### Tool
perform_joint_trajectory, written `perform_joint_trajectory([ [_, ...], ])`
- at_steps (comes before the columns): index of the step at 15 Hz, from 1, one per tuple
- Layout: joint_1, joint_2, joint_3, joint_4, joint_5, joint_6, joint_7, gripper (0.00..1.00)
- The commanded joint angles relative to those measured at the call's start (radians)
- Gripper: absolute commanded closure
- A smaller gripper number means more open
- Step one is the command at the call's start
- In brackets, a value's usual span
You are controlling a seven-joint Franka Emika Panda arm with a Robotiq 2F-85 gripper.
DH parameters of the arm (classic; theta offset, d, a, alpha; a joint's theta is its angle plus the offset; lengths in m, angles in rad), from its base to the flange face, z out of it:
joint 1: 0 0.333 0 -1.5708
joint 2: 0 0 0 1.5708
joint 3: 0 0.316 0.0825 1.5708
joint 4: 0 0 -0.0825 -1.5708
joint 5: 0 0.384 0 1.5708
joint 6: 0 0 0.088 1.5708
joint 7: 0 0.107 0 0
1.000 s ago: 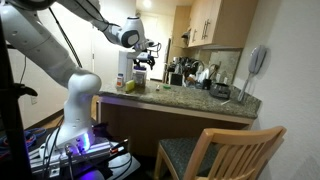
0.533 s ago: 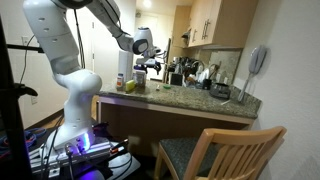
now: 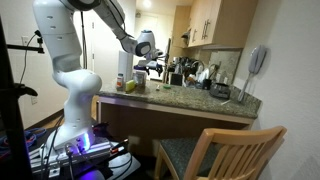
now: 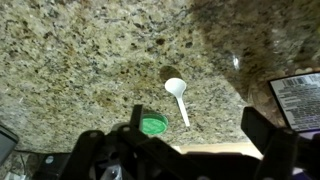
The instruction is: Move the bottle, sticky note, and spoon to the left side of the counter
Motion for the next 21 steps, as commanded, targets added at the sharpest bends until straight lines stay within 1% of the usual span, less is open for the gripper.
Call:
perform_joint_trajectory([
  [1,-0.024,0.118,0.011,0.062,0.041,0.052,-0.011,0.0],
  [4,-0.035,0.225,0.032,0.138,0.06,0.097,-0.009,0.0],
  [5,0.001,0.255,0.003,0.165,0.055,0.112,-0.008,0.0],
  [7,0.005,0.321,0.012,0.22,0.037,0.139,0.008,0.0],
  [9,0.016,0.382,0.018,0.27,0.013,0.131,0.023,0.0],
  [10,0.022,0.4,0.02,0.286,0.021,0.115,0.027,0.0],
  [11,0.018,0.34,0.014,0.231,0.031,0.118,0.01,0.0],
  [15,0.028,0.412,0.014,0.276,0.03,0.12,0.023,0.0],
  [16,0.025,0.432,0.021,0.28,0.051,0.135,0.008,0.0],
  [19,0.014,0.481,0.06,0.303,0.167,0.139,-0.052,0.0],
  [21,0.013,0.512,0.076,0.316,0.21,0.154,-0.076,0.0],
])
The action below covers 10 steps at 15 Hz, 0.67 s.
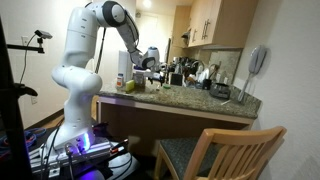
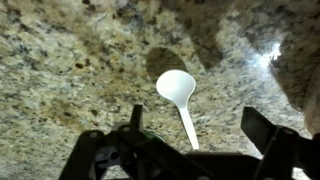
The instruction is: Move the bottle, sticky note, and spoon to the left side of the counter
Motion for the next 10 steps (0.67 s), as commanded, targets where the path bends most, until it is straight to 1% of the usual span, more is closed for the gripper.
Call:
perform_joint_trajectory([
  [1,-0.014,0.075,0.032,0.044,0.067,0.053,-0.049,0.0],
  [3,-0.013,0.104,0.025,0.063,0.059,0.089,-0.033,0.0],
  [5,-0.032,0.119,0.029,0.082,0.073,0.1,-0.042,0.0],
  [7,-0.061,0.132,0.05,0.096,0.108,0.076,-0.063,0.0],
  [8,-0.07,0.137,0.056,0.101,0.122,0.072,-0.07,0.25],
  [9,-0.085,0.139,0.07,0.106,0.147,0.055,-0.087,0.27],
  [10,-0.098,0.139,0.084,0.108,0.169,0.041,-0.107,0.33],
])
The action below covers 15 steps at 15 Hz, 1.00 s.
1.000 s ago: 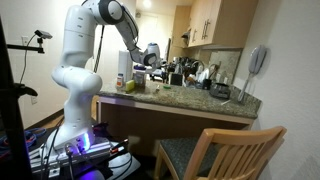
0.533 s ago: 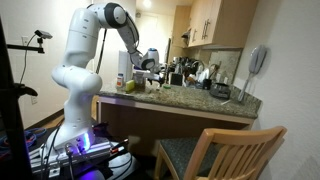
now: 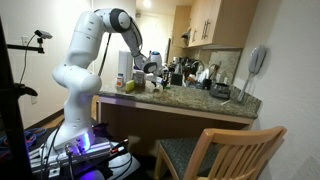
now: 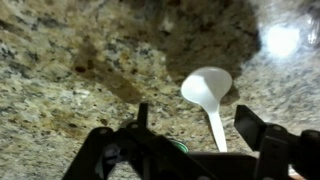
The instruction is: Move the bottle, sticky note, and spoon to the left side of the counter
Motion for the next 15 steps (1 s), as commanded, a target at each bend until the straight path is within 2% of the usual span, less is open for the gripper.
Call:
perform_joint_trajectory([
  [1,-0.067,0.018,0.067,0.031,0.089,-0.044,-0.088,0.41],
  [9,-0.116,0.012,0.122,0.038,0.182,-0.061,-0.177,0.98],
  [11,-0.122,0.007,0.124,0.035,0.192,-0.067,-0.184,1.0],
  [15,-0.132,-0.06,0.109,0.008,0.186,-0.109,-0.178,0.97],
])
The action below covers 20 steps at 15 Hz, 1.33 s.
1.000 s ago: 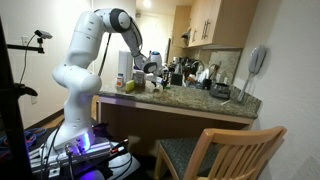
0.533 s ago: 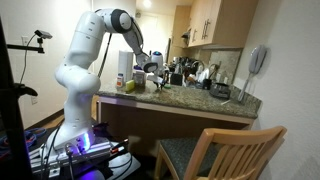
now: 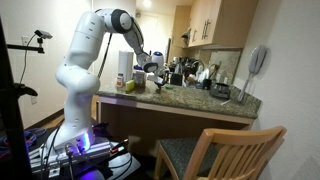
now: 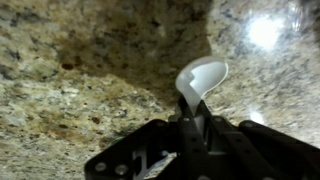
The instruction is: Move the bottle, sticky note, and spoon to the left side of the counter
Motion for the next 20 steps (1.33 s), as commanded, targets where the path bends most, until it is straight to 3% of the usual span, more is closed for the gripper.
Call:
perform_joint_trajectory([
  [1,-0.048,-0.105,0.012,-0.039,0.027,-0.097,-0.06,0.97],
  [5,-0.1,-0.295,-0.008,-0.105,0.067,-0.285,-0.122,0.97],
  [6,-0.14,-0.343,0.006,-0.126,0.043,-0.36,-0.106,0.97],
  [7,-0.128,-0.389,-0.033,-0.14,0.06,-0.46,-0.135,0.97],
  [10,-0.15,-0.507,-0.093,-0.191,-0.027,-0.696,-0.094,0.97],
  [13,-0.152,-0.596,-0.152,-0.243,-0.09,-0.86,-0.096,0.97],
  [17,-0.13,-0.659,-0.18,-0.313,-0.121,-0.951,-0.125,0.97],
  [20,-0.102,-0.665,-0.167,-0.377,-0.11,-0.948,-0.149,0.97],
])
